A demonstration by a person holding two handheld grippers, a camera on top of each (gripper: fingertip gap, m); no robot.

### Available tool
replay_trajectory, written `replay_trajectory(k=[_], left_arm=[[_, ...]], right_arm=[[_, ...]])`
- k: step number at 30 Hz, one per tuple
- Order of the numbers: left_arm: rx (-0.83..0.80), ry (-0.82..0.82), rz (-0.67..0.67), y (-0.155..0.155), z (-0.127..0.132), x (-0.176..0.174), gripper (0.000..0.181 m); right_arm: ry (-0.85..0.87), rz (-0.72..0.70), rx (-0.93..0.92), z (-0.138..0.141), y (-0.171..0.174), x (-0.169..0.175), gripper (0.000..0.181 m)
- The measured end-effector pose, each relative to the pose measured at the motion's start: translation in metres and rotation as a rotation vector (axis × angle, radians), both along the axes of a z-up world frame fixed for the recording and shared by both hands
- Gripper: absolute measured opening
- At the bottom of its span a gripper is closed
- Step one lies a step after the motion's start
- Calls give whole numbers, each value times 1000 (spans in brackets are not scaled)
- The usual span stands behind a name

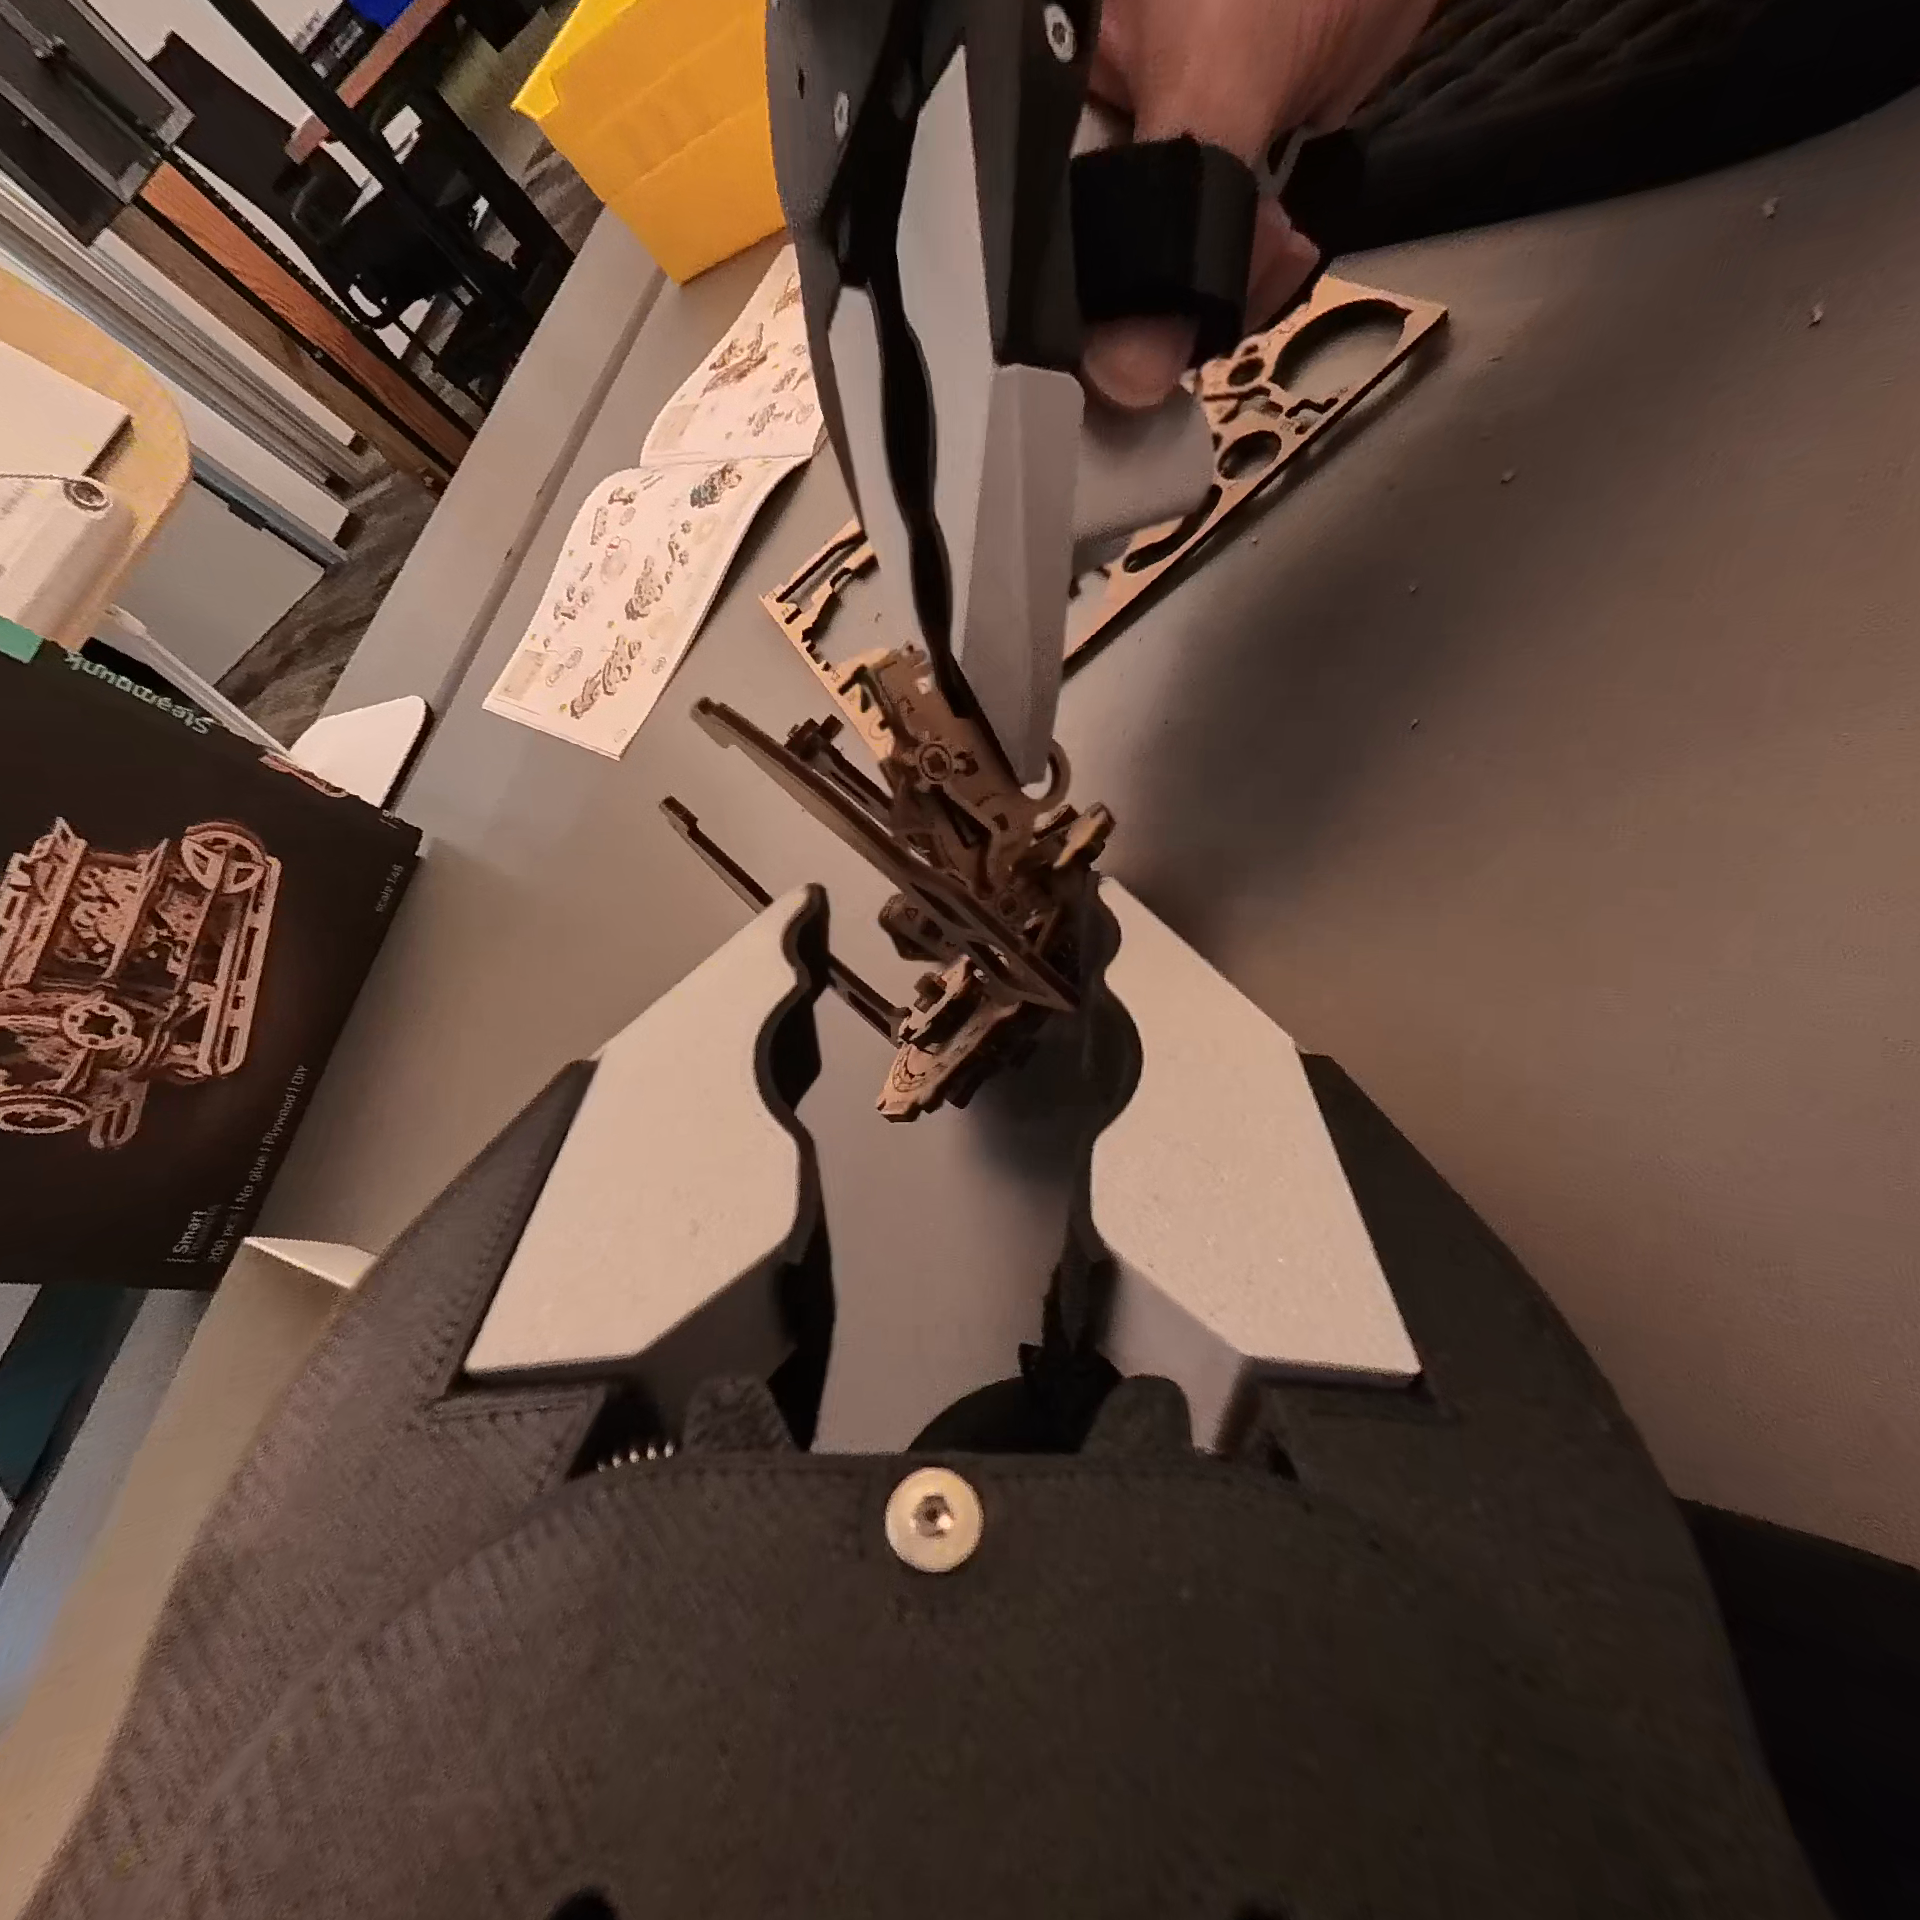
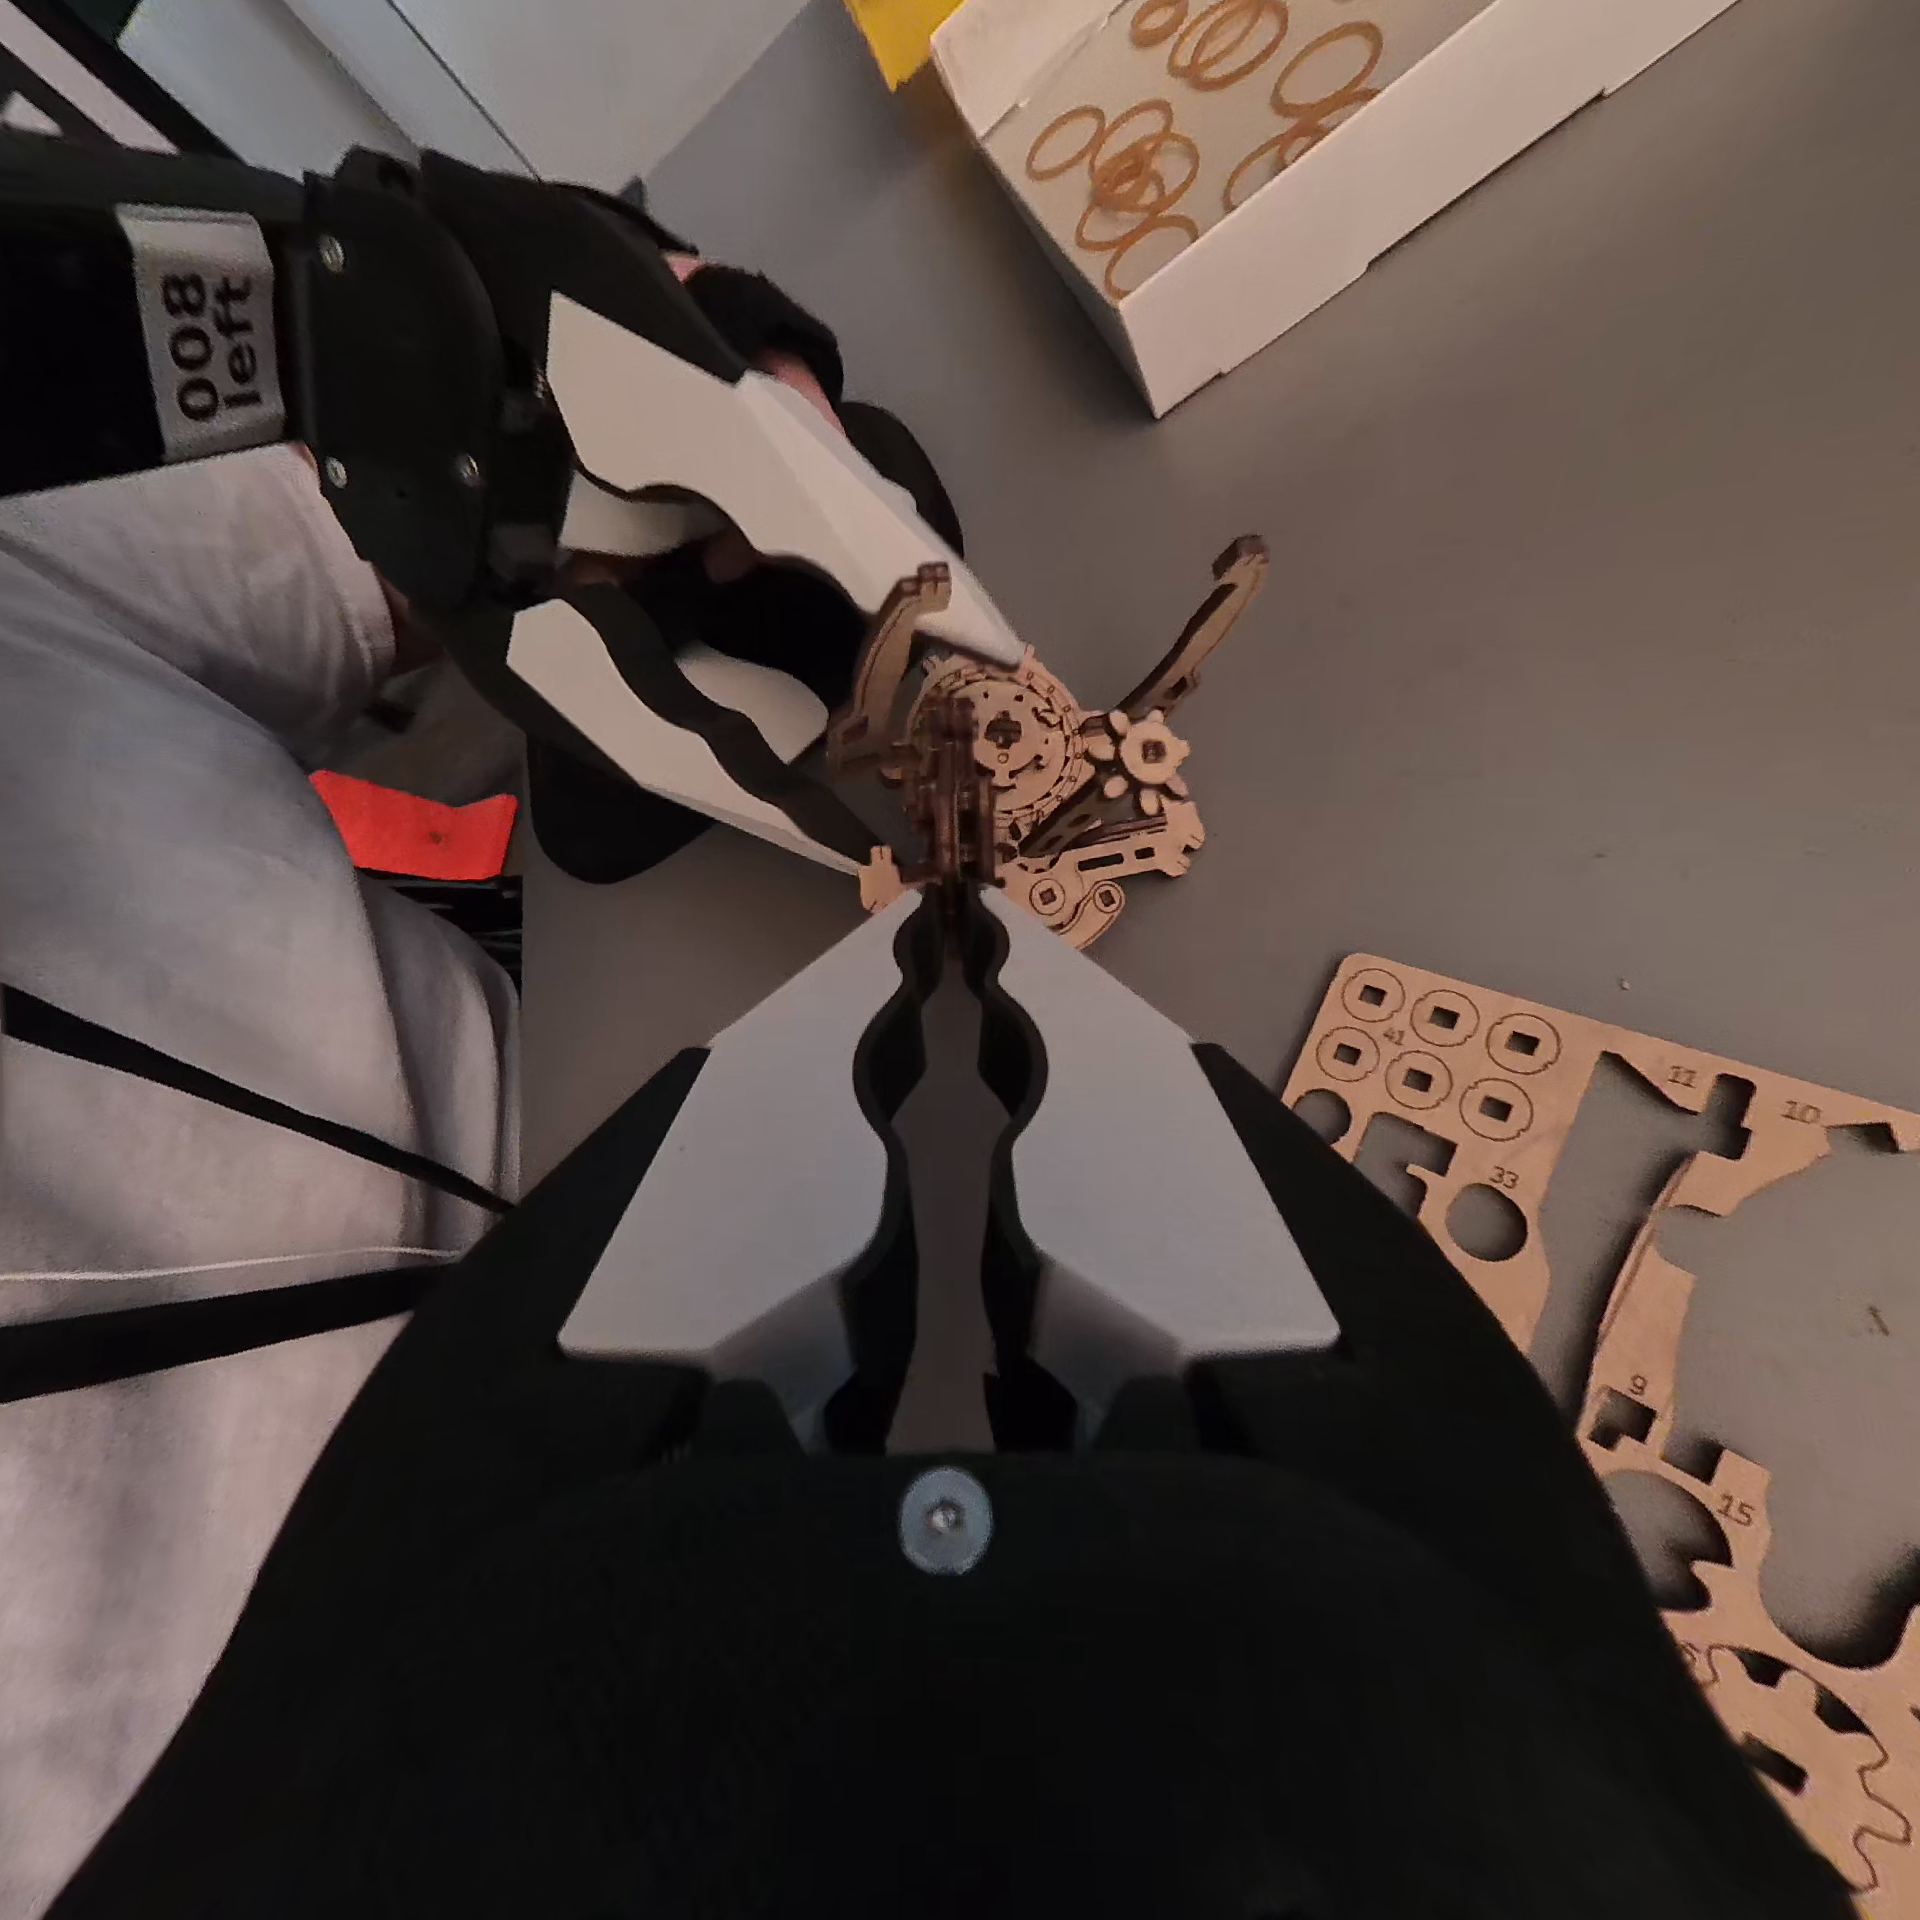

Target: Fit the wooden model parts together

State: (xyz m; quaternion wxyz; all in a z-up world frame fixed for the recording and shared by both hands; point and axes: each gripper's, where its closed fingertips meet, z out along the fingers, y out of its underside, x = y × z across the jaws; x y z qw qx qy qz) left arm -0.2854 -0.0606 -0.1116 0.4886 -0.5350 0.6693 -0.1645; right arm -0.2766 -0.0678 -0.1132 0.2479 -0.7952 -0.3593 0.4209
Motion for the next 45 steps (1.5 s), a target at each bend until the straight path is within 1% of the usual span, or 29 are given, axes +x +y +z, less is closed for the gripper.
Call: replay_trajectory(k=[7, 11, 13, 16, 18, 20, 22, 25, 27, 32, 38, 43, 45], left_arm=[[-9, 21, 4, 1, -5, 0, 46], [-13, 26, 3, 1, -7, 0, 42], [-12, 25, 1, 1, -7, 0, 37], [-11, 25, 4, 3, -6, 0, 37], [-6, 28, 6, 3, -6, 0, 35], [1, 29, 9, 4, -6, 1, 28], [9, 23, 14, 5, -4, 1, 21], [15, 23, 12, 5, -1, 2, 16], [38, 24, 15, 6, 1, 3, 5], [141, 60, 6, 9, 9, 10, 2], [161, 100, -13, 12, 15, 21, 1], [301, 169, -25, 9, 15, 31, 0], [320, 175, -23, 9, 16, 34, 0]], right_arm=[[-44, 36, 16, 1, 0, 0, 1], [-70, 41, -2, -1, 2, 2, 1], [-89, 44, -12, -1, 2, 3, 1], [-84, 43, -30, 0, 0, 5, 1], [-55, 23, -54, 1, 0, 6, 1], [-25, -10, -73, 0, 2, 9, 1], [35, -58, -103, 2, 3, 11, 1], [136, -129, -169, 2, 1, 12, 0], [173, -170, -178, 2, 0, 13, 1], [178, -256, -141, 5, 1, 19, 1], [312, -351, -232, 9, 1, 25, 1], [332, -398, -213, 7, -2, 31, 1], [338, -416, -193, 8, -1, 34, 1]])
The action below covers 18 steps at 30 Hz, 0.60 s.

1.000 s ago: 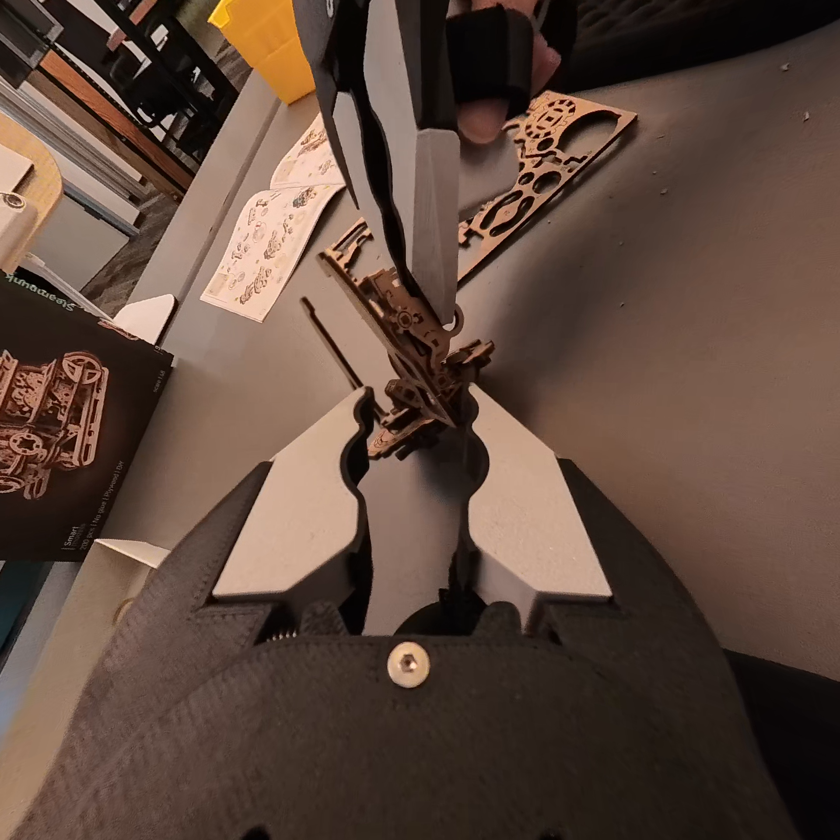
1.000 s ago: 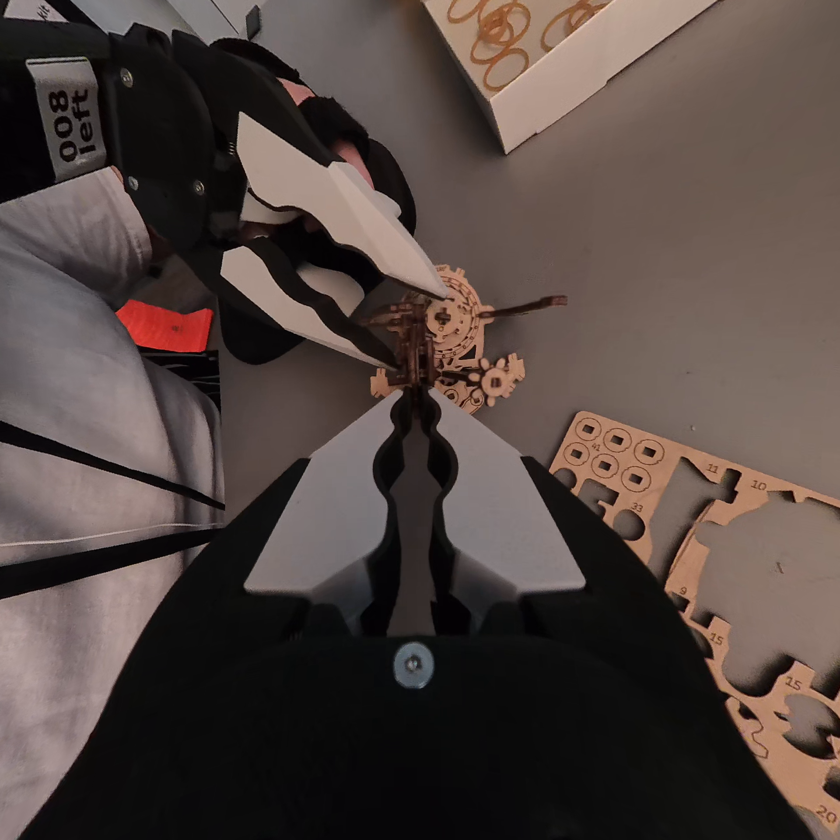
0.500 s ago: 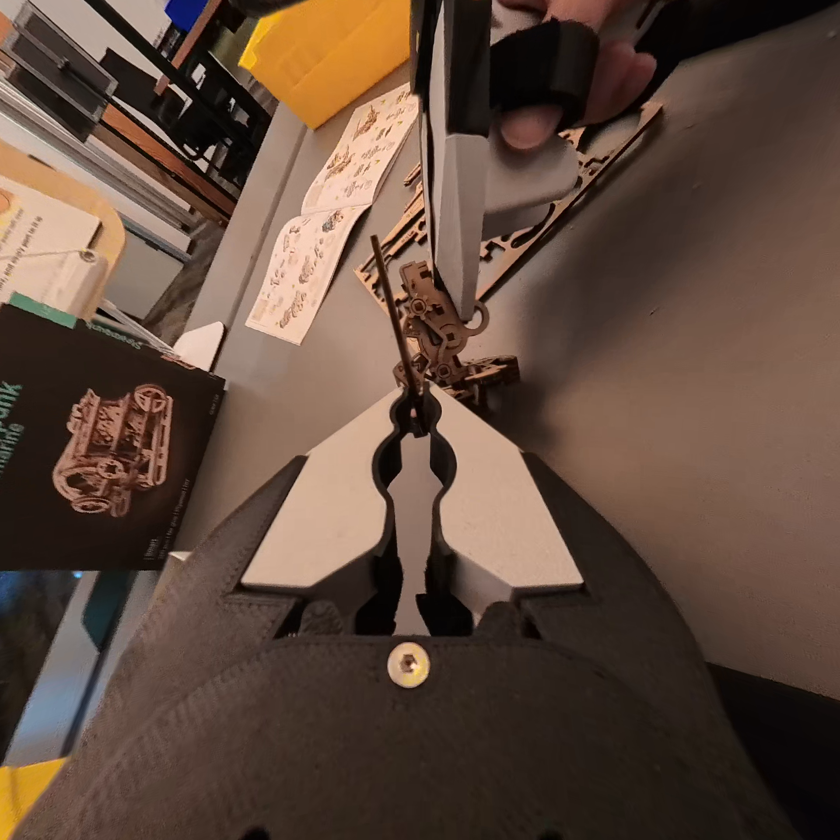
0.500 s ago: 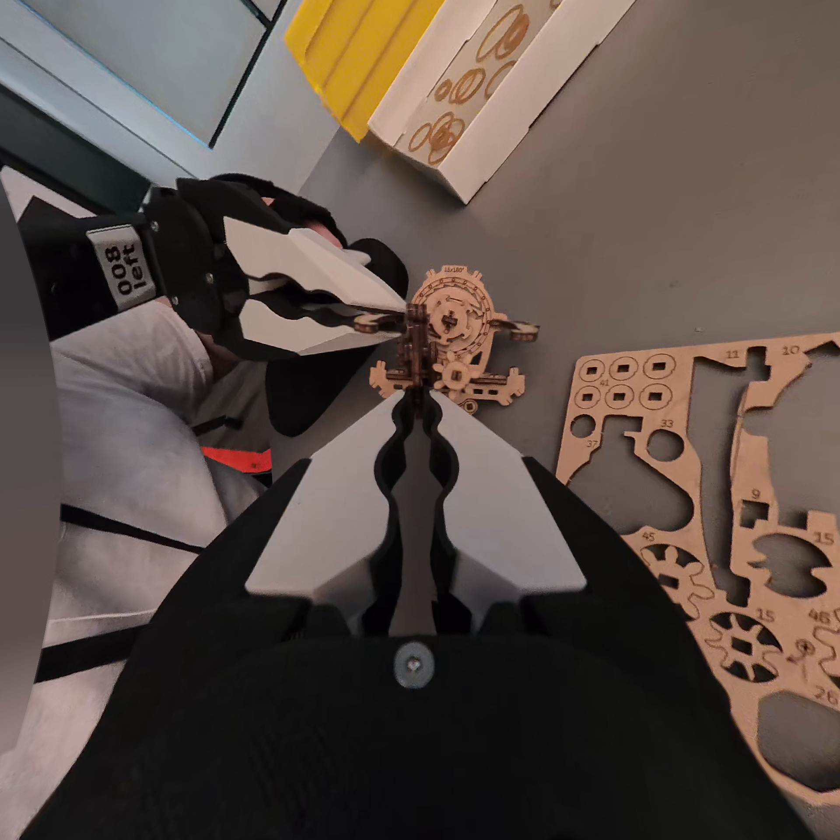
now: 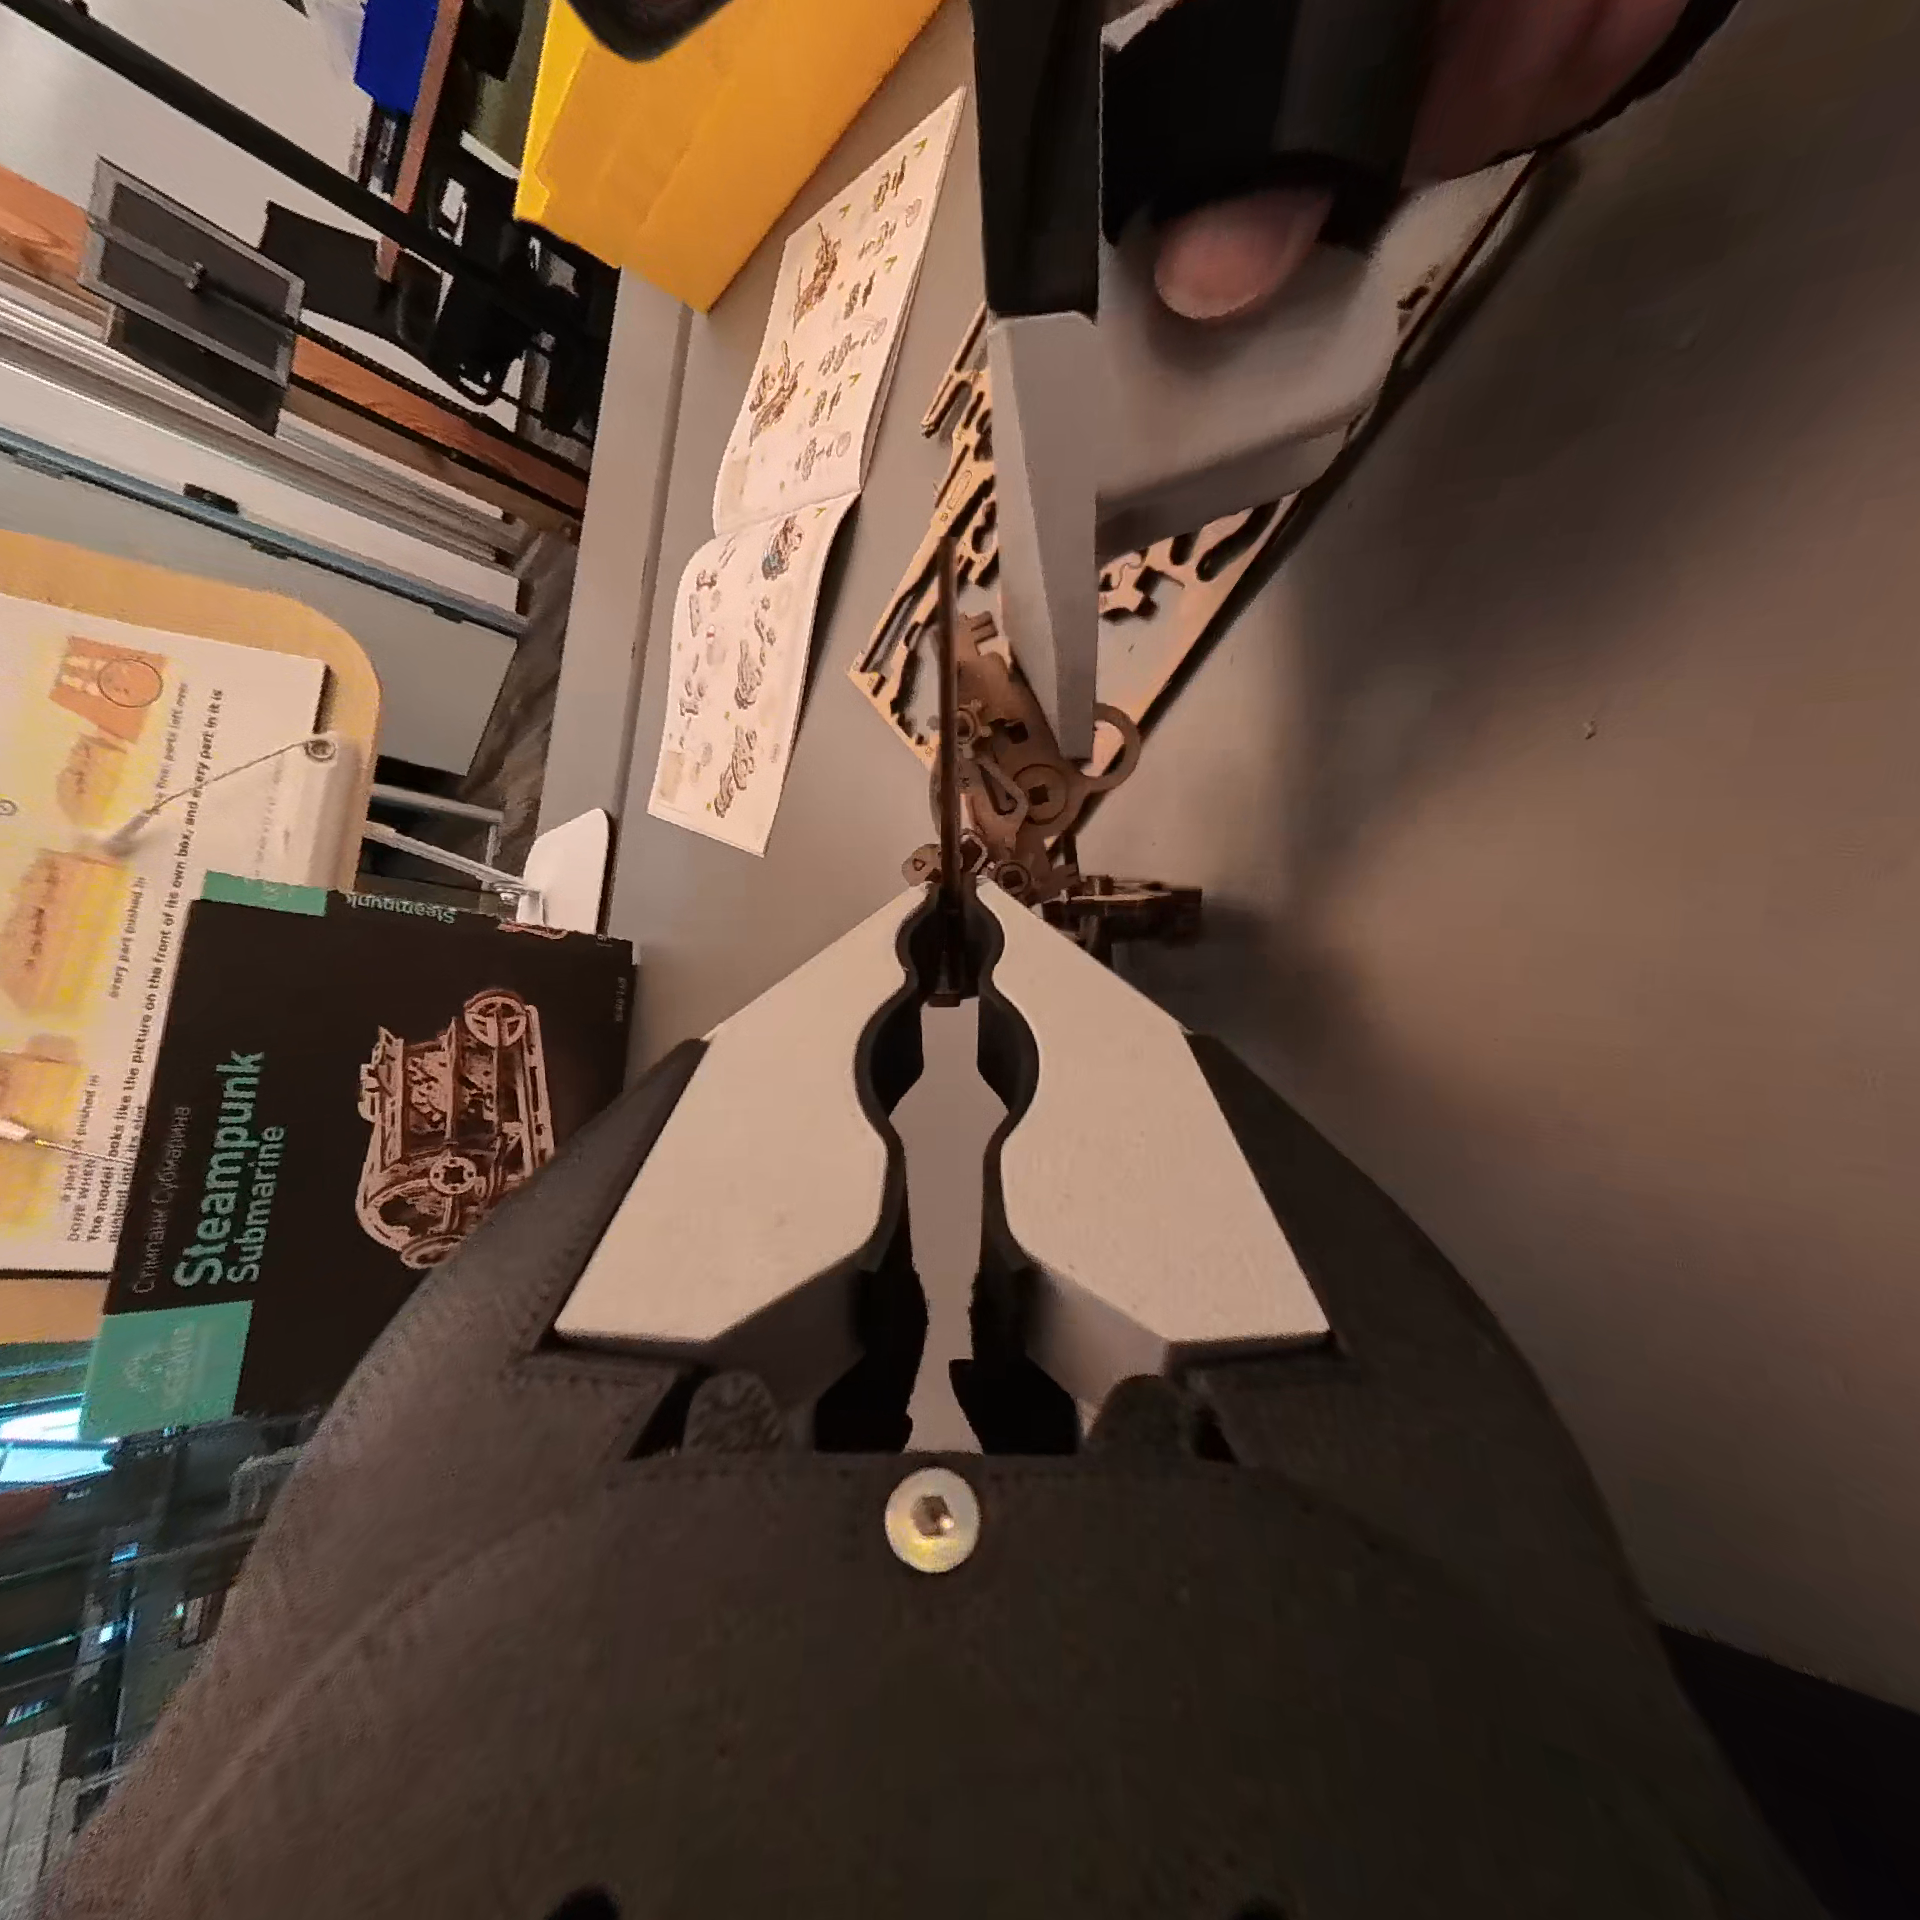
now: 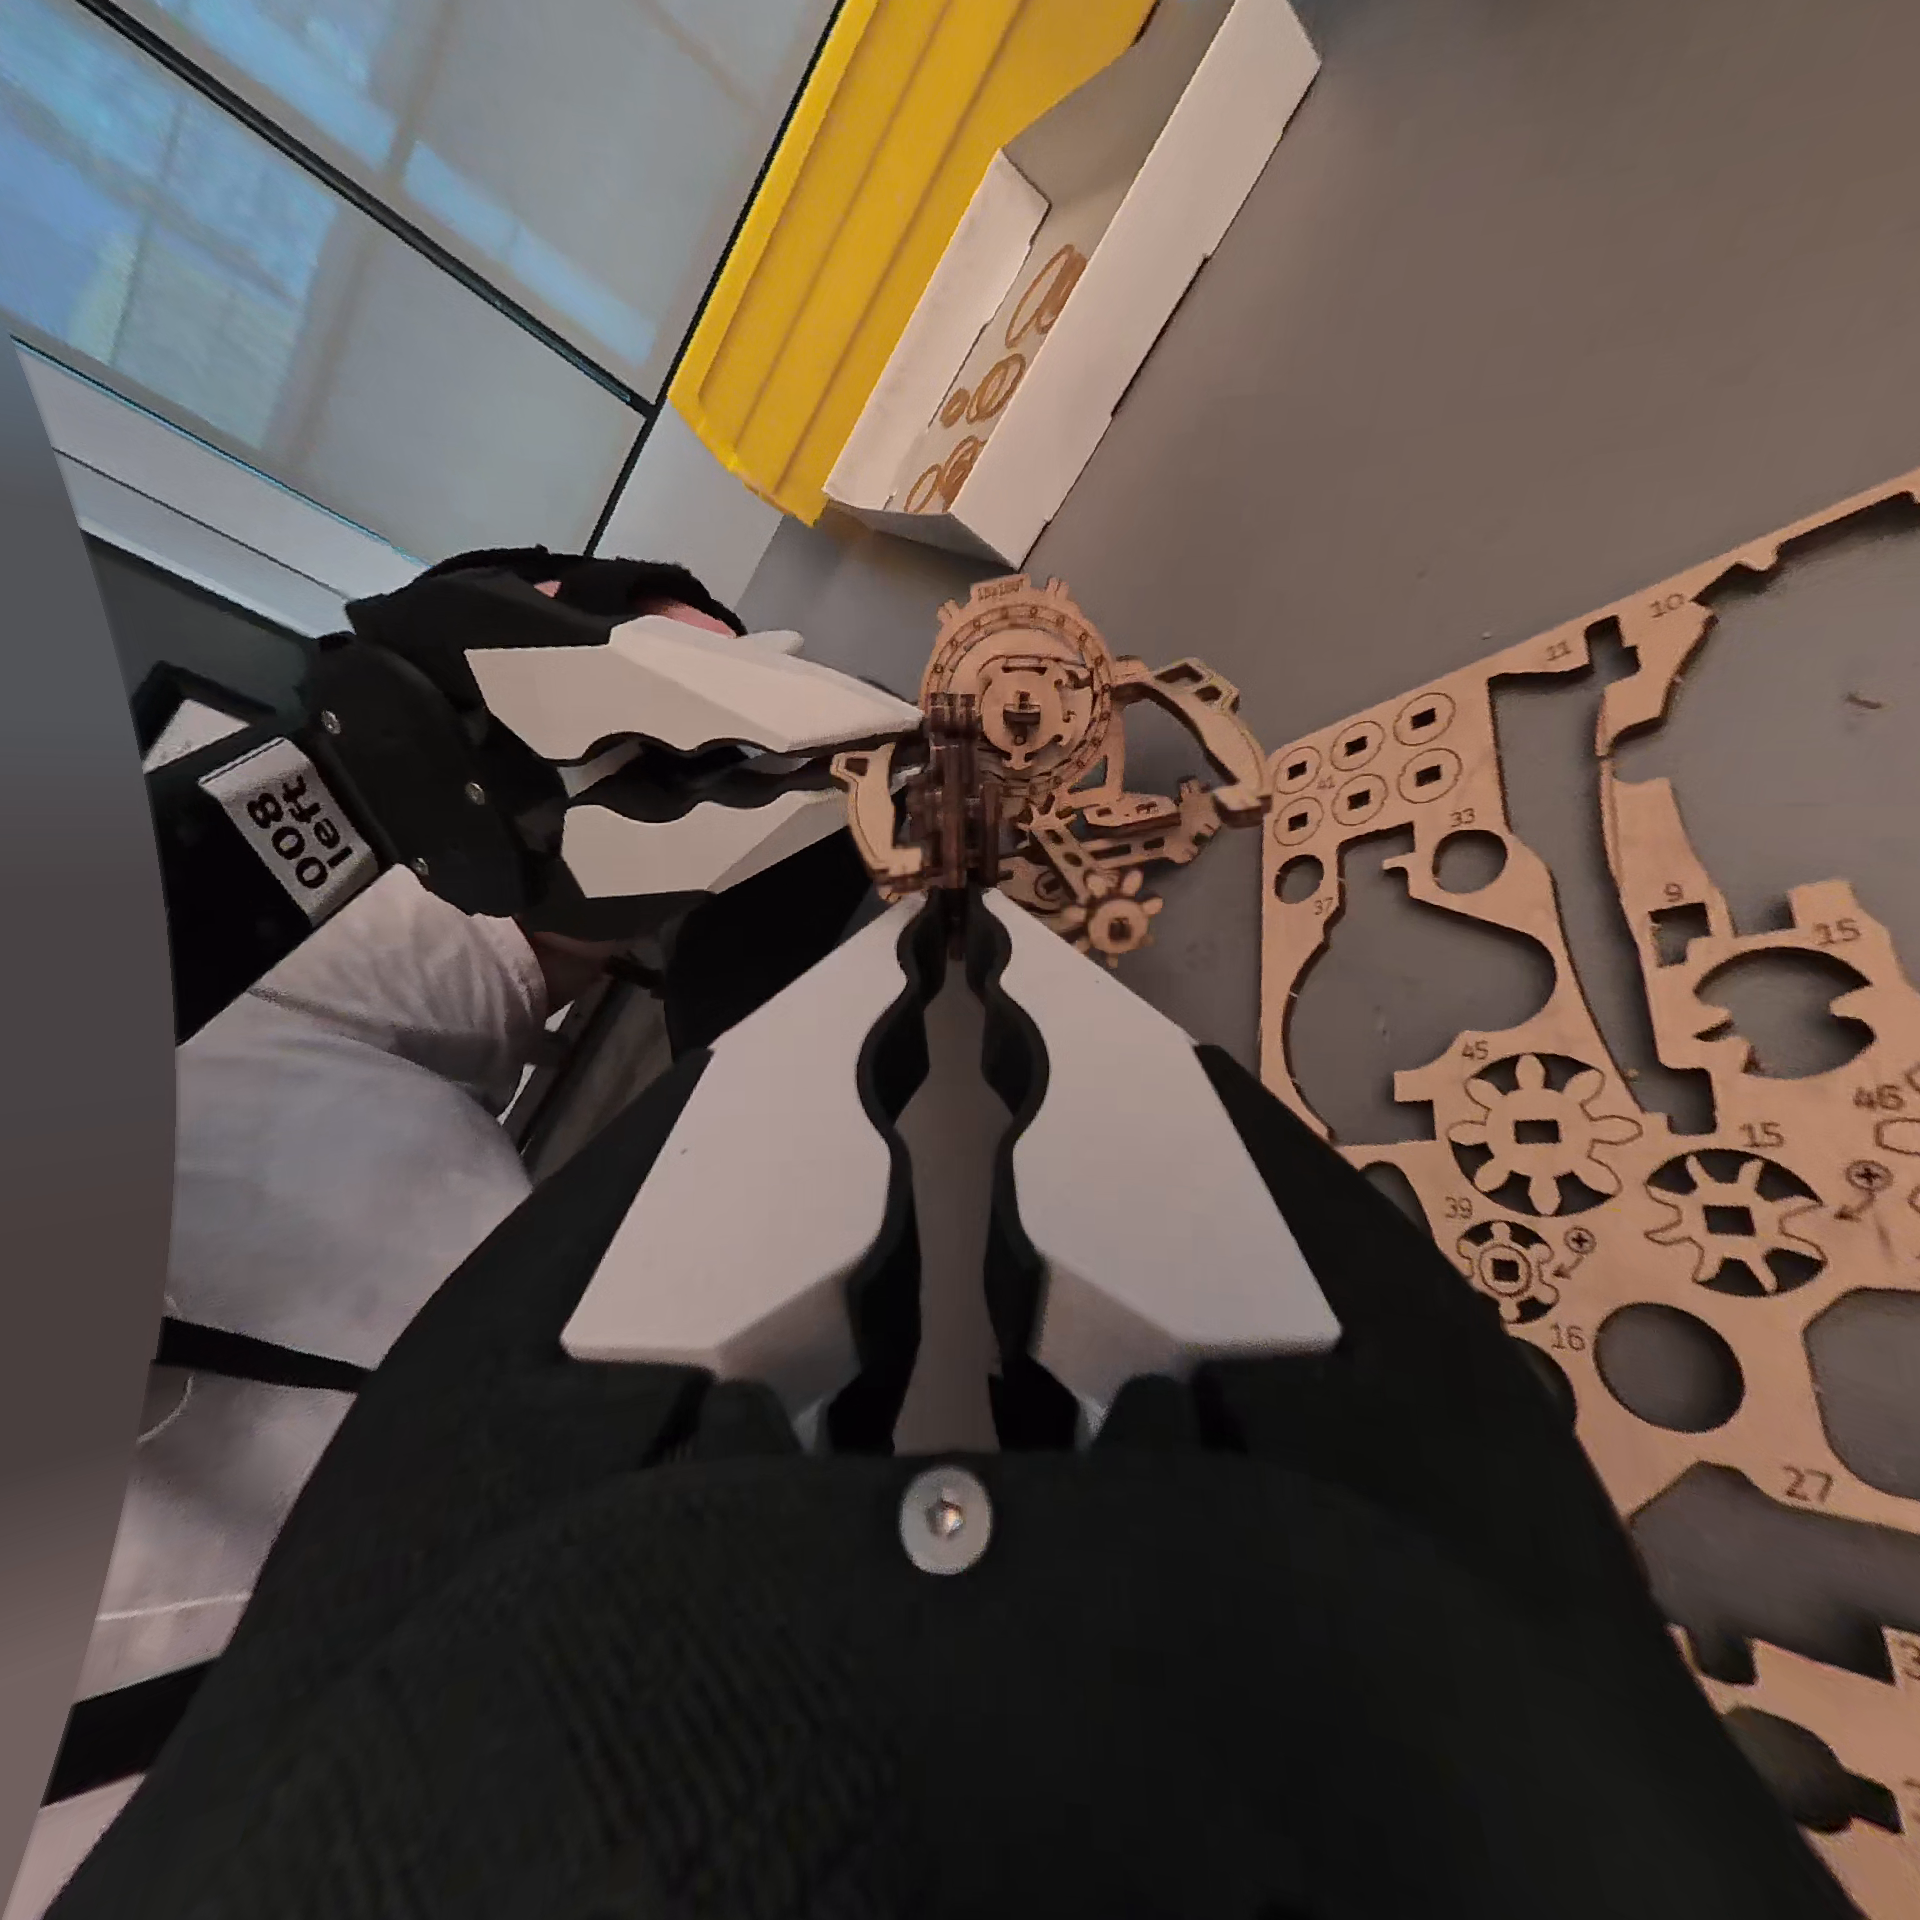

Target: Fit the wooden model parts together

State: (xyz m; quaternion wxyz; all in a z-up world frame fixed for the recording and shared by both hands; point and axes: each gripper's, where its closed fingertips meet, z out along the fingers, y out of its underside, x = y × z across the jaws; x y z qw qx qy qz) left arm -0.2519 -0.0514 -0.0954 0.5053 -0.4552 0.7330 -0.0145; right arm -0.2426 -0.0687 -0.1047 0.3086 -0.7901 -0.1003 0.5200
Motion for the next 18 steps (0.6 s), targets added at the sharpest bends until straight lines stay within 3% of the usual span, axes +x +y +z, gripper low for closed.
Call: replay_trajectory(k=[18], left_arm=[[-106, -65, 13, 6, 3, 4, 1]], right_arm=[[-25, -5, 30, -4, 5, -3, 1]])
